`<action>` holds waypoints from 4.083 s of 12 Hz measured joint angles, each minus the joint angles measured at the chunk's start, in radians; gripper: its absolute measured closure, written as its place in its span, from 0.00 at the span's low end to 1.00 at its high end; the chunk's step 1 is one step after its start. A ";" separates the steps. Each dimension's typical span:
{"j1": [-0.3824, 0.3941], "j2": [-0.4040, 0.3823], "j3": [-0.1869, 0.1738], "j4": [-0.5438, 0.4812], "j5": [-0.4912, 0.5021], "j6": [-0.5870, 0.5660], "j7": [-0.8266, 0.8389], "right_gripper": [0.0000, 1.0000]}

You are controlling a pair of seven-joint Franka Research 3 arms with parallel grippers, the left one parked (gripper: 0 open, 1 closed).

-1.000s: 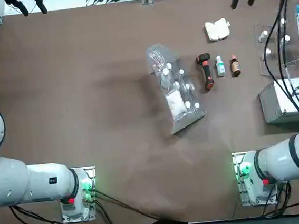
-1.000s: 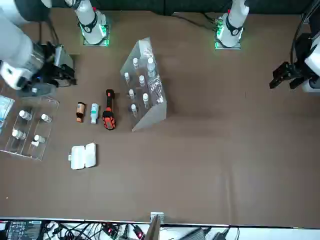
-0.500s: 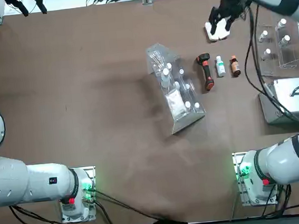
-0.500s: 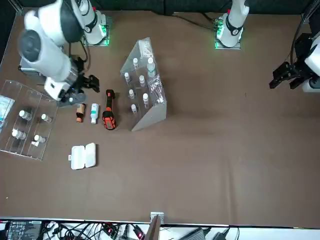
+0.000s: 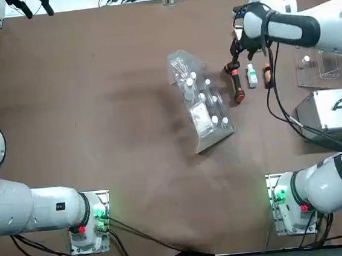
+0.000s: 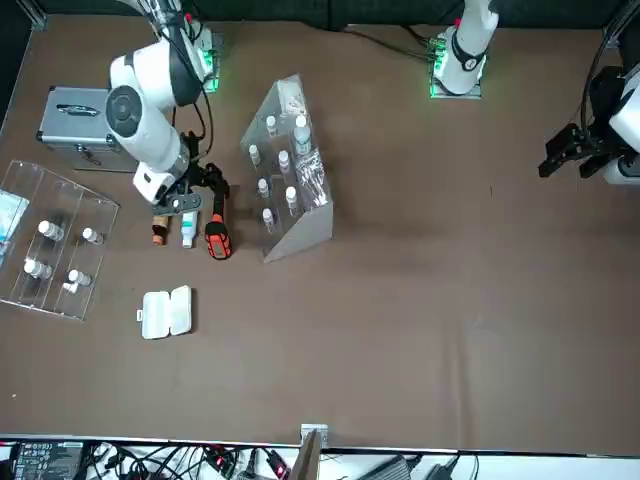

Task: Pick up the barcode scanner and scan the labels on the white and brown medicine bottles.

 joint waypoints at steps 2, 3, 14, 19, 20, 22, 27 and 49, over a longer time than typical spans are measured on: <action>0.005 0.002 0.000 -0.048 0.000 0.053 0.008 0.00; 0.005 0.005 0.000 -0.065 0.000 0.072 0.013 0.00; 0.010 0.164 -0.003 -0.096 0.000 0.272 0.130 0.00; 0.021 0.222 -0.003 -0.095 0.000 0.325 0.149 0.01; 0.021 0.226 -0.003 -0.095 0.000 0.327 0.150 0.04; 0.022 0.227 -0.003 -0.095 0.000 0.327 0.152 0.30; 0.021 0.218 -0.005 -0.078 0.000 0.324 0.156 0.58; -0.175 0.050 -0.025 -0.032 0.000 -0.204 0.021 0.58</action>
